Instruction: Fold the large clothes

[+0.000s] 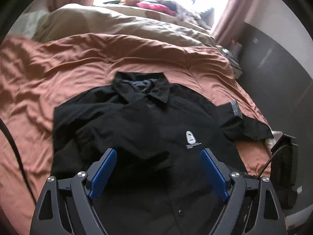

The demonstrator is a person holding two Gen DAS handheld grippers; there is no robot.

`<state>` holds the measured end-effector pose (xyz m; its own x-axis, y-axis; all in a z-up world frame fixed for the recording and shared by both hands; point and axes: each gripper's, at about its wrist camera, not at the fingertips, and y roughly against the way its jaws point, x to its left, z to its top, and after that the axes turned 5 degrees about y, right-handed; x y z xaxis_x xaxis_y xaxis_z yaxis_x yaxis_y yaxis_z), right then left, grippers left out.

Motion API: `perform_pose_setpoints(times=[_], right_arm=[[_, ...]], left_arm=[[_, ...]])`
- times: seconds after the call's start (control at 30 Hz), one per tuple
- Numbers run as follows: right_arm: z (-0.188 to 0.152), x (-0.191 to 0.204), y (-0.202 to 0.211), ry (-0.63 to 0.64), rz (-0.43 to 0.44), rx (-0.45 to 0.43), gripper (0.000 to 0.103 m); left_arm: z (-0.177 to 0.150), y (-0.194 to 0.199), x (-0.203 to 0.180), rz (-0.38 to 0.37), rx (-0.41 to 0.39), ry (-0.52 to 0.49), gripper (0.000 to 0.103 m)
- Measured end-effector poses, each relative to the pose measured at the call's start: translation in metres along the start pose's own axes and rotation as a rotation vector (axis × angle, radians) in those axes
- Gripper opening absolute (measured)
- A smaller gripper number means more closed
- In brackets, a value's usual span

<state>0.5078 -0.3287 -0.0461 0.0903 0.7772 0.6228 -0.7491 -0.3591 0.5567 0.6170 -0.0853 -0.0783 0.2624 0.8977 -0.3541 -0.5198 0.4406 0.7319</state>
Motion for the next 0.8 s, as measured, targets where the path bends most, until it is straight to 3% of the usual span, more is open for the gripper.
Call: perform_pose_setpoints(times=[0.17,0.37,0.5,0.7,0.8], right_arm=[[-0.005,0.024,-0.003,0.108,0.013,-0.011,0.071],[-0.007,0.064,-0.026,0.251,0.025,0.001,0.071],[-0.009,0.089,-0.051,0.325,0.016,0.034,0.071],[-0.005,0.128,-0.101,0.421,-0.029,0.092,0.071],[-0.006,0.147,-0.124,0.453,-0.049,0.111,0.071]], left_arm=[[-0.016,0.047,0.038,0.146,-0.113,0.166,0.088],[-0.034,0.069,0.074,0.238,-0.162,0.266,0.088],[-0.045,0.074,0.103,0.254,-0.196,0.362,0.085],[-0.059,0.065,0.152,0.246,-0.184,0.477,0.065],[-0.074,0.061,0.179,0.251,-0.186,0.577,0.046]])
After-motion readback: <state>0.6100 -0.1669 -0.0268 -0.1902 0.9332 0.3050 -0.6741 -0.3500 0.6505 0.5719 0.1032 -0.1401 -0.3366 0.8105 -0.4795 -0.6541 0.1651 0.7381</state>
